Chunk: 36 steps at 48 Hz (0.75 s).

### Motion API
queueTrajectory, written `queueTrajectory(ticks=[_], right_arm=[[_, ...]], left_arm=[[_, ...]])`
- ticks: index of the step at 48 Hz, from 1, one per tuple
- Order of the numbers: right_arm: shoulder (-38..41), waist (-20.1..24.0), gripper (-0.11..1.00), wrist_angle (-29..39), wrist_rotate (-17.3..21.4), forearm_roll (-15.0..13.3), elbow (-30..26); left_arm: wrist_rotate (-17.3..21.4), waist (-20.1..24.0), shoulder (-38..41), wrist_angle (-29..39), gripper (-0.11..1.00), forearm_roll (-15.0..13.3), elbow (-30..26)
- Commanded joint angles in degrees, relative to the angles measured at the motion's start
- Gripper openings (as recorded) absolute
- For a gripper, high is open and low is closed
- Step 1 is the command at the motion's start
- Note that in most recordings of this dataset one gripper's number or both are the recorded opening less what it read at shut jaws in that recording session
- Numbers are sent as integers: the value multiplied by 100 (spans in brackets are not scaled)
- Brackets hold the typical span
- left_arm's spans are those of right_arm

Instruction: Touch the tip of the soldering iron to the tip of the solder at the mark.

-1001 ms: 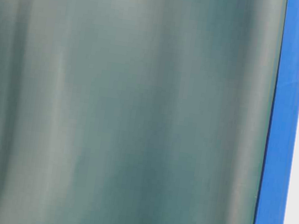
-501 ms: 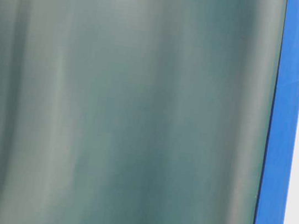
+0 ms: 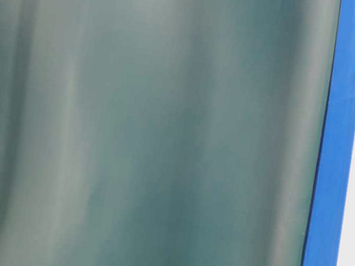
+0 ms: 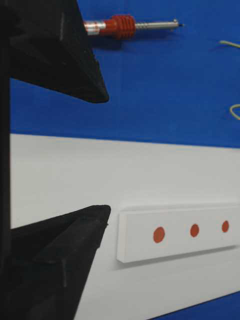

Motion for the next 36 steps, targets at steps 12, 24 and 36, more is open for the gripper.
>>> queueTrajectory(ticks=[12, 24, 36], right_arm=[[62, -9, 74, -35, 9, 9, -62], [97, 0, 74, -35, 9, 18, -53], [105, 0, 74, -35, 0, 9, -53]], left_arm=[[-9, 18, 44, -26, 74, 9, -62], [-9, 18, 44, -26, 74, 18, -62], [-9, 18, 44, -26, 74, 9, -53]])
